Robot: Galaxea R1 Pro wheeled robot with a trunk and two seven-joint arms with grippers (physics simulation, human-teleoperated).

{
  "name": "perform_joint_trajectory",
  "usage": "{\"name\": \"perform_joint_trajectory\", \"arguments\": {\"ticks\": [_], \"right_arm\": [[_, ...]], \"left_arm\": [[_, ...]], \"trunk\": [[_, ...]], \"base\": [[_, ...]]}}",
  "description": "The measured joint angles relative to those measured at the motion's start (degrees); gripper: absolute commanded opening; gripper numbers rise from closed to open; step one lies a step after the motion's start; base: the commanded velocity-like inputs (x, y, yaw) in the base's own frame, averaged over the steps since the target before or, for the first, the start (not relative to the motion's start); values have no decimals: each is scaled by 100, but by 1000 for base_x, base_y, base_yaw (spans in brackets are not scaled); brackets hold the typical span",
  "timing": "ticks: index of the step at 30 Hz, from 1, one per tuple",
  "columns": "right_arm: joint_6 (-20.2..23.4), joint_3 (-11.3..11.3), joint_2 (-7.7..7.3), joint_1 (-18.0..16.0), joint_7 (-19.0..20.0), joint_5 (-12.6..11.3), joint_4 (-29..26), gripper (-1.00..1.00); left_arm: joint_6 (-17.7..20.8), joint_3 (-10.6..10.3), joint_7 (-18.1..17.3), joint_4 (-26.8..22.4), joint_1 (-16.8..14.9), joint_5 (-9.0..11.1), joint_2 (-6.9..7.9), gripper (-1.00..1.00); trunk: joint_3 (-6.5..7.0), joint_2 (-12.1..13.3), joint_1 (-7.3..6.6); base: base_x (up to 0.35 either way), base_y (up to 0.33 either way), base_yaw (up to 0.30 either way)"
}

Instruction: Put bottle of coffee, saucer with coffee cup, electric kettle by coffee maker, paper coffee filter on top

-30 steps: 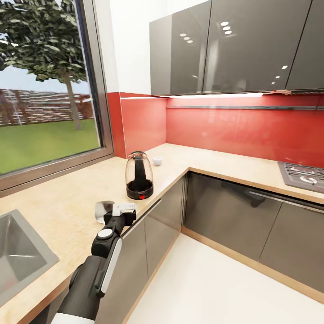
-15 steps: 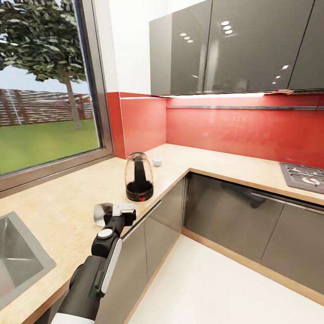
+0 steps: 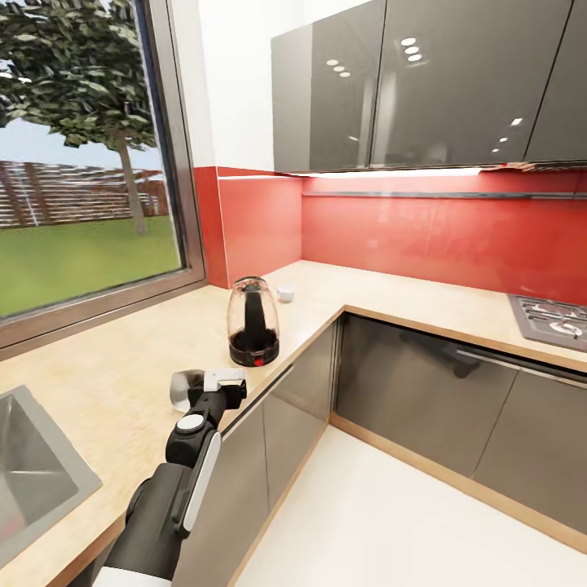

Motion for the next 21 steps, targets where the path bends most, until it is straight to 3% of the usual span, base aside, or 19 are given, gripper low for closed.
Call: {"name": "perform_joint_trajectory", "arguments": {"ticks": [21], "right_arm": [[0, 0, 0, -1, 0, 0, 0, 100]], "left_arm": [[0, 0, 0, 0, 0, -6, 0, 100]], "trunk": [[0, 0, 0]], "base": [[0, 21, 0]]}}
